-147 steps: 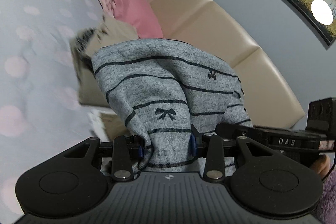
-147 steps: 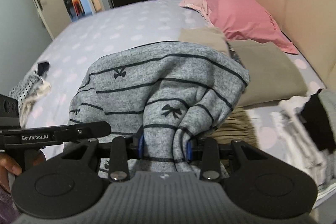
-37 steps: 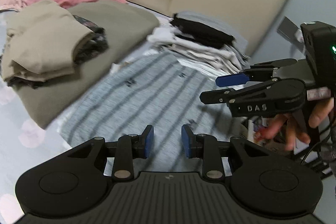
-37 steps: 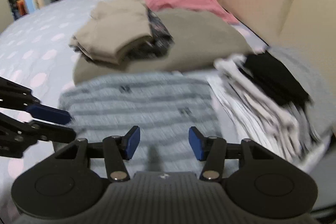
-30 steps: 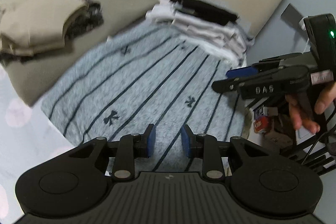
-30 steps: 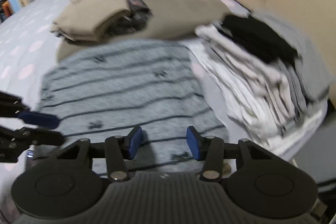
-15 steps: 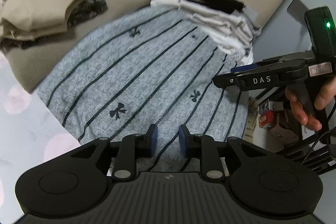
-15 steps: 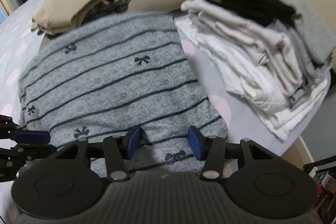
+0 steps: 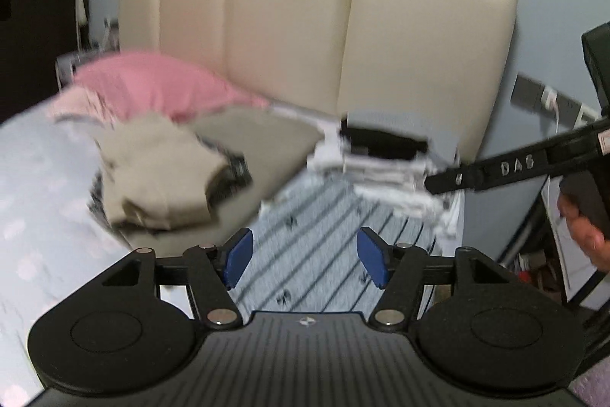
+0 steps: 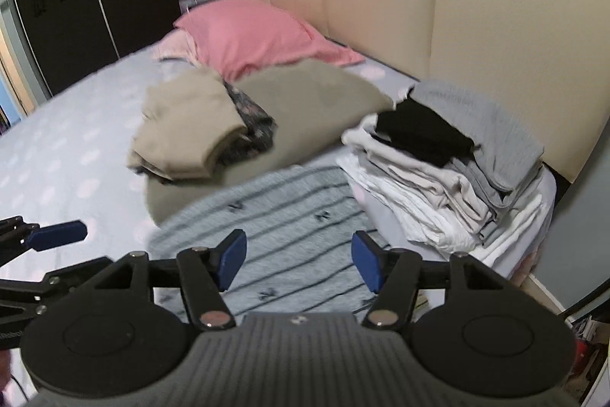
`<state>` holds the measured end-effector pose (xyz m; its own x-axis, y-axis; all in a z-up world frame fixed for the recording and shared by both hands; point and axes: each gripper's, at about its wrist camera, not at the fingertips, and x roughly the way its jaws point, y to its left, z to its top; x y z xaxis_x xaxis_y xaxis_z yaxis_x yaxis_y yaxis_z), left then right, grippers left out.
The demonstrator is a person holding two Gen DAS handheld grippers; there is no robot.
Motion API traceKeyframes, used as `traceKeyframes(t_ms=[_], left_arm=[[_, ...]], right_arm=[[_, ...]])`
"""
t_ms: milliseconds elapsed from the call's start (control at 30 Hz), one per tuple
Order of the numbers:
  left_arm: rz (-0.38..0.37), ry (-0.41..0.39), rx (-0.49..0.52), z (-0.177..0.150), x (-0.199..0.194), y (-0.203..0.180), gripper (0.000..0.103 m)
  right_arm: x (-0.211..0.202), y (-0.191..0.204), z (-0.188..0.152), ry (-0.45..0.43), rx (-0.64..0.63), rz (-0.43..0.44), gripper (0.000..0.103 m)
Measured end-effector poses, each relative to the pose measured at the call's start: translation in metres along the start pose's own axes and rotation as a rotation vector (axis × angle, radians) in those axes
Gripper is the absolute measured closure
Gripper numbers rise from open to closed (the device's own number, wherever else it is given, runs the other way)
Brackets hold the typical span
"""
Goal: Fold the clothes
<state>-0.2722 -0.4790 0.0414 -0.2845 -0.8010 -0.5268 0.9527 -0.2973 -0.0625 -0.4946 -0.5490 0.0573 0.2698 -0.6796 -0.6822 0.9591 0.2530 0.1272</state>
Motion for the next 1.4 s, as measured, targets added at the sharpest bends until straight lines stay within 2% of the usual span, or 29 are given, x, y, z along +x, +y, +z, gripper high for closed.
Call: traceKeyframes(t_ms=[100,167,267,500,600,767,867,1067,1200,1400], left_arm=[[0.019,-0.070,0.026,0.005,-0.022,-0.005,0.037],[0.029,-0.103,0.048,0.007,-0.035,-0.009,0.028],[0.045,-0.107,0.071,0.010,-0.047,-0.012,0.028],[0.062,-0.092,0.064,0.003,-0.058,-0.014,0.028],[0.081,-0.084,0.073,-0.005,-0.056,-0.015,0.028],[0.115,-0.075,0.078,-0.019,-0.054,-0.016,0.027],[0.137,-0.064,0.070,-0.028,-0.050,-0.016,0.027],[0.169,-0.013,0.053,-0.042,-0.034,-0.017,0.027],[0.169,0.031,0.068,-0.050,-0.020,-0.020,0.027],[0.162,0.099,0.084,-0.055,-0.003,-0.026,0.027]], right_arm=[[-0.027,0.016,-0.006,-0.018,0.042,0.016,0.039],[-0.042,0.026,-0.013,-0.034,0.077,0.036,0.039],[-0.061,0.038,-0.032,-0.076,0.109,0.038,0.038],[-0.078,0.048,-0.083,-0.188,0.089,-0.096,0.035],[-0.071,0.046,-0.097,-0.201,0.075,-0.130,0.032],[-0.058,0.038,-0.106,-0.175,0.147,-0.116,0.032],[-0.051,0.043,-0.110,-0.174,0.120,-0.158,0.032],[-0.046,0.047,-0.114,-0.164,0.105,-0.153,0.032],[-0.036,0.049,-0.116,-0.111,0.099,-0.189,0.032],[-0.024,0.044,-0.117,-0.050,0.130,-0.189,0.032]])
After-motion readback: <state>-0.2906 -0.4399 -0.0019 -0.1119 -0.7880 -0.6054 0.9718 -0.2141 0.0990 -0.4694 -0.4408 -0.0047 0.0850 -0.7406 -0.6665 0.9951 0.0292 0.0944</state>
